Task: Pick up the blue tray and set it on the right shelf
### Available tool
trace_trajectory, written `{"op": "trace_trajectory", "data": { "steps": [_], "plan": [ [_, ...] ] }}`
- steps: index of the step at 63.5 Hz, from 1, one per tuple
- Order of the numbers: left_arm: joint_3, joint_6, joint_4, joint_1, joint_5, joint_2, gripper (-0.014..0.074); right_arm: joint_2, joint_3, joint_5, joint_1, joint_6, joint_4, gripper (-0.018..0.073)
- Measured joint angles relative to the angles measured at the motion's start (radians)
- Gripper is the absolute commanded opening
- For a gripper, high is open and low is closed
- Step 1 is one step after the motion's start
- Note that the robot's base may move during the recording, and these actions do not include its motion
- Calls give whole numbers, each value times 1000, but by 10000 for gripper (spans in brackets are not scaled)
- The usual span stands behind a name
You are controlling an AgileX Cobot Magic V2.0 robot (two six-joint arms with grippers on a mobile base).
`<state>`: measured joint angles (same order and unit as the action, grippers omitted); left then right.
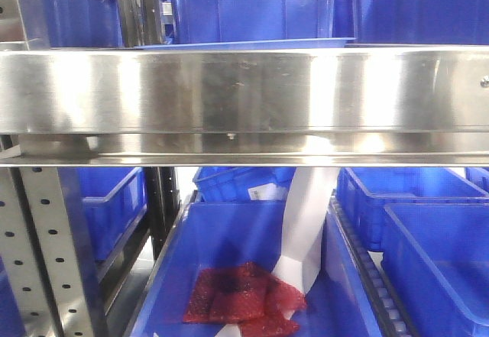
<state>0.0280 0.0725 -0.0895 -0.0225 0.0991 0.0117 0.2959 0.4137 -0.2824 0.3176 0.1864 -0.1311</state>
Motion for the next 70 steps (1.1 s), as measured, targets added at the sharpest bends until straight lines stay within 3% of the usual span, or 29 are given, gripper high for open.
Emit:
{"op": "trace_trajectory", "data": {
  "steps": [50, 58, 70],
  "plan": [
    [0, 0, 0, 0, 0, 0, -48, 0, 0, 0, -3, 0, 0, 69],
    [0, 0, 0, 0, 0, 0, -48, 0, 0, 0, -73, -26, 8, 69],
    [0, 0, 0, 0, 0, 0, -48, -30, -39, 9, -235, -178, 109, 69]
  ]
}}
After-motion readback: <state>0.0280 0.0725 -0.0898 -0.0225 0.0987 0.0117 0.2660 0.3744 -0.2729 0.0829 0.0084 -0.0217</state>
